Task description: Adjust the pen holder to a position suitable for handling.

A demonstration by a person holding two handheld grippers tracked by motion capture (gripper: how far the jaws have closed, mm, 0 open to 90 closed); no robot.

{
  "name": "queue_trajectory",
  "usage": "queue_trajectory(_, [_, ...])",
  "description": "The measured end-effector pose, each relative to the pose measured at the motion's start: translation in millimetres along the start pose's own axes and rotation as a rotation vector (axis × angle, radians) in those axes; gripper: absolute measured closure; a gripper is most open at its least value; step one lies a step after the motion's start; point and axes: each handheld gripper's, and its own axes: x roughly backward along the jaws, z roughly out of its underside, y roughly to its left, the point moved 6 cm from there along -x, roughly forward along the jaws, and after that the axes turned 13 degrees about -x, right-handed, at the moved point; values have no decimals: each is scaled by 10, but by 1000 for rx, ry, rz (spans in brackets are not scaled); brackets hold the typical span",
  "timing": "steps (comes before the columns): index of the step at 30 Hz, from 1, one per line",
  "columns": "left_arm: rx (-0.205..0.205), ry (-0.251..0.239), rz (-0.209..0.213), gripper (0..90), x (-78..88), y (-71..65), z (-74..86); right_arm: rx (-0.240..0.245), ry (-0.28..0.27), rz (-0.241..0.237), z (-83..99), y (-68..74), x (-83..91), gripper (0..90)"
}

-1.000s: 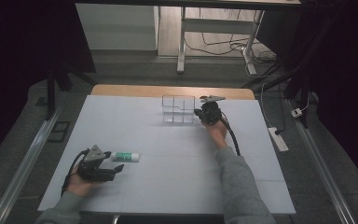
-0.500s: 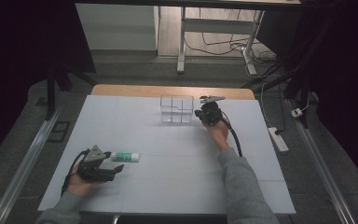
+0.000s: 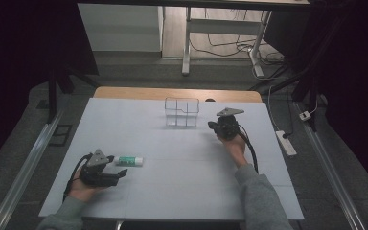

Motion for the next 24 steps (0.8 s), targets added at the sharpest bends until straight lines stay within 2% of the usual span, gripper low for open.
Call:
queue_trajectory(3, [0,1,0,235,-1,0,1,17,11,-12,83,29,76,887])
queue_trajectory(6, [-2,2,0,235,-3,-1,0,4,17,-30,154,50,177,877])
queue_trajectory(10, [1,0,-2,236,1,1,-1,-23,23,-58,263,78,348,717])
queue_trajectory(12, [0,1,-1,236,-4,2,0,-17,27,-45,331,82,438,630])
queue_trajectory(15, [-2,2,-2,236,-5,-2,-2,-48,16,-46,451,83,572,536])
queue_trajectory(24, [2,-1,-7,235,1,3,-3,-62,2,-46,761,20,1015,436])
